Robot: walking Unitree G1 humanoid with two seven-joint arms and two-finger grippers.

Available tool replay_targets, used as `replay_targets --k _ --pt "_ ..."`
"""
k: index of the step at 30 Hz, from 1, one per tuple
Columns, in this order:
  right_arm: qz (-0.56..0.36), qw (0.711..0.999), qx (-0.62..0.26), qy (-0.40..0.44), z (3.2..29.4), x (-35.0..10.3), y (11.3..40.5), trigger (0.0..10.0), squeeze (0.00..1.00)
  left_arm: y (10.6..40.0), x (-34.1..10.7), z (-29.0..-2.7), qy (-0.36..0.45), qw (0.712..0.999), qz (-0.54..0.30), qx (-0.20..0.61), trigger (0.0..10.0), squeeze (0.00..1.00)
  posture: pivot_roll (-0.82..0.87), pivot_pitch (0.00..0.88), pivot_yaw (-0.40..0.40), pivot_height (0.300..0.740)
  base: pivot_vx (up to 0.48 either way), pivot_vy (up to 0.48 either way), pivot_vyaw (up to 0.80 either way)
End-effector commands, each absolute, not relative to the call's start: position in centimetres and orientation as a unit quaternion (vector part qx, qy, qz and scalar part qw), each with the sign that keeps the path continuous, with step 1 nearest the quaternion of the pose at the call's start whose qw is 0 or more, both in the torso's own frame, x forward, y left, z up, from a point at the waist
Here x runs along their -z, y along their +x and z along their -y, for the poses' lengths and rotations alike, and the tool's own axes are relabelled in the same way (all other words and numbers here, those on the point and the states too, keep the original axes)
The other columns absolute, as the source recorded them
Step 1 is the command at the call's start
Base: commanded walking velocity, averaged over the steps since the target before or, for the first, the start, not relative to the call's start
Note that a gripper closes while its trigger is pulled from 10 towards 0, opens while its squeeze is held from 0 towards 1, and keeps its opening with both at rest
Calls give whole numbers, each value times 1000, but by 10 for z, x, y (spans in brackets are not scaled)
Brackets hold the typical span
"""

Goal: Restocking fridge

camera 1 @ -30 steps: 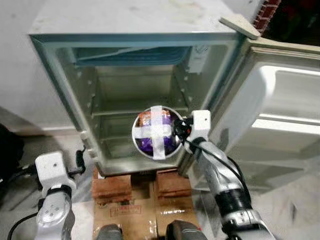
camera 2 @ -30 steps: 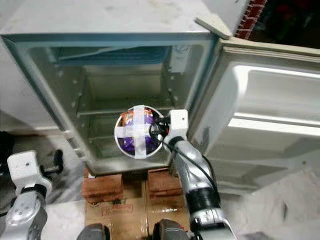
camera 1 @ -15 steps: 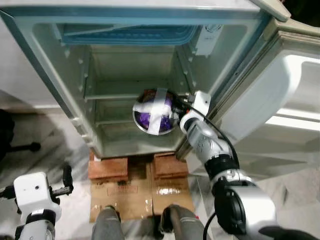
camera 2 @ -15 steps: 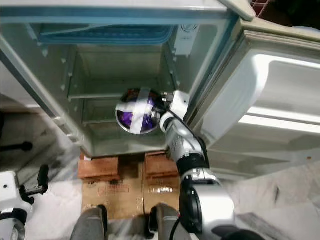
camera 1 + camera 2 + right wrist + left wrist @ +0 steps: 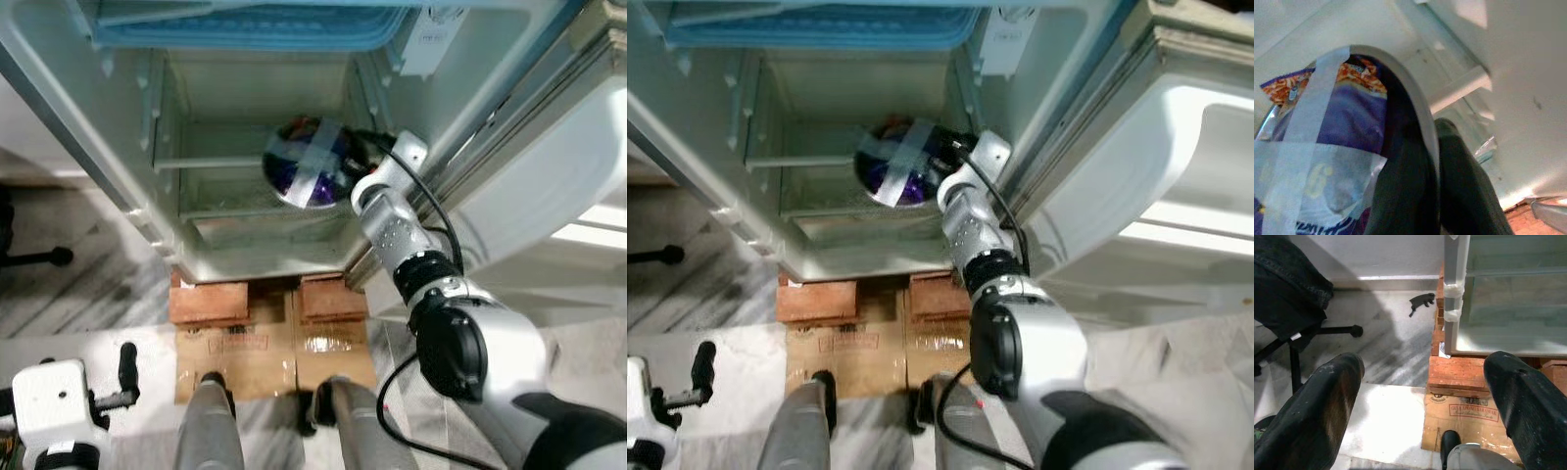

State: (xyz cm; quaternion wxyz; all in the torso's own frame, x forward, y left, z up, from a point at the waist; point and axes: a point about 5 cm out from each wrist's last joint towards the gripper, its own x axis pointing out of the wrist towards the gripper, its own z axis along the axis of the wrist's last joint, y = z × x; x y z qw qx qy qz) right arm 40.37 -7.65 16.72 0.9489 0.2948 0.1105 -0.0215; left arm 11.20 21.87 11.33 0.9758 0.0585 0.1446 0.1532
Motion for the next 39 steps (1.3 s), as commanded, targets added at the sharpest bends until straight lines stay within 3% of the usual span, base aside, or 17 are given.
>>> replay_targets --k 1,18,19,20,39 --pt "-103 939 63 322 84 -172 406 10000 0 104 -111 -220 60 972 -166 -156 10000 0 323 398 -127 740 0 0 0" --pt "-119 897 95 415 45 -190 403 10000 0 101 -112 -212 54 970 -173 -165 10000 0 379 407 -138 740 0 0 0" --pt "-119 894 87 424 40 -191 402 10000 800 101 -113 -212 55 970 -172 -166 10000 0 383 408 -140 740 0 0 0" --pt "-120 892 78 429 34 -194 401 10000 863 99 -113 -213 56 969 -172 -169 10000 0 389 408 -142 740 0 0 0" --pt "-126 877 64 459 23 -201 400 10000 827 92 -113 -214 48 963 -181 -195 10000 0 406 414 -165 740 0 0 0"
